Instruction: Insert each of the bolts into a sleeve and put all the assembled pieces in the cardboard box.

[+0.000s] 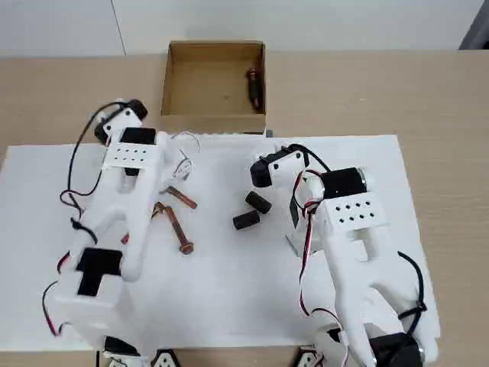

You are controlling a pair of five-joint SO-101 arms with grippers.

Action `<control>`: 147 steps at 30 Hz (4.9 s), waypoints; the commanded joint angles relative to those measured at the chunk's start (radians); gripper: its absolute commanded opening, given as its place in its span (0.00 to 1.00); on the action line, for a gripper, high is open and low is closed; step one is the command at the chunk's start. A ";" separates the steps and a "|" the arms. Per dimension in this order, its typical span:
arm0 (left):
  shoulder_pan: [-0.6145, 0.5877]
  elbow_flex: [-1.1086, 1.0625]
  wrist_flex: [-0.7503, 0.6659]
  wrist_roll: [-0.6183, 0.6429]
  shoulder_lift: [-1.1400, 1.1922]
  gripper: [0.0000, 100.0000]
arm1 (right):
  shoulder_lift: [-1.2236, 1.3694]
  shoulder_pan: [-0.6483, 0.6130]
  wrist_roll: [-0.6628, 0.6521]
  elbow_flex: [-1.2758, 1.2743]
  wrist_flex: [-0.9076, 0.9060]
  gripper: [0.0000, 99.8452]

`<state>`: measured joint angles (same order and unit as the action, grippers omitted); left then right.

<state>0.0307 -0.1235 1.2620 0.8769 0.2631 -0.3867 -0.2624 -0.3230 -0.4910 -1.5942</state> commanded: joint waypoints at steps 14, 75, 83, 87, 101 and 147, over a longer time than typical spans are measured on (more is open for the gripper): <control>-0.069 0.044 -0.092 0.000 0.126 0.04 | -0.030 0.010 0.006 0.003 0.030 0.00; 0.307 -0.736 -0.308 -0.569 -1.254 0.01 | -0.840 0.090 0.302 -0.394 0.371 0.00; 0.307 -1.029 -0.512 -0.571 -1.505 0.01 | -0.848 0.088 0.304 -0.532 0.539 0.00; 0.307 -1.112 -0.555 -0.568 -1.599 0.01 | -0.848 0.054 0.304 -0.620 0.657 0.00; 0.307 -1.357 -0.566 -0.488 -1.984 0.00 | -0.848 -0.177 0.302 -0.801 0.969 0.00; 0.308 -1.380 -0.758 -0.204 -2.076 0.00 | -0.849 -0.407 0.089 -0.971 1.319 0.00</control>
<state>0.3406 -1.5505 0.5378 0.6651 -1.7944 -1.2198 -0.6567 -0.2232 -1.4991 -0.3053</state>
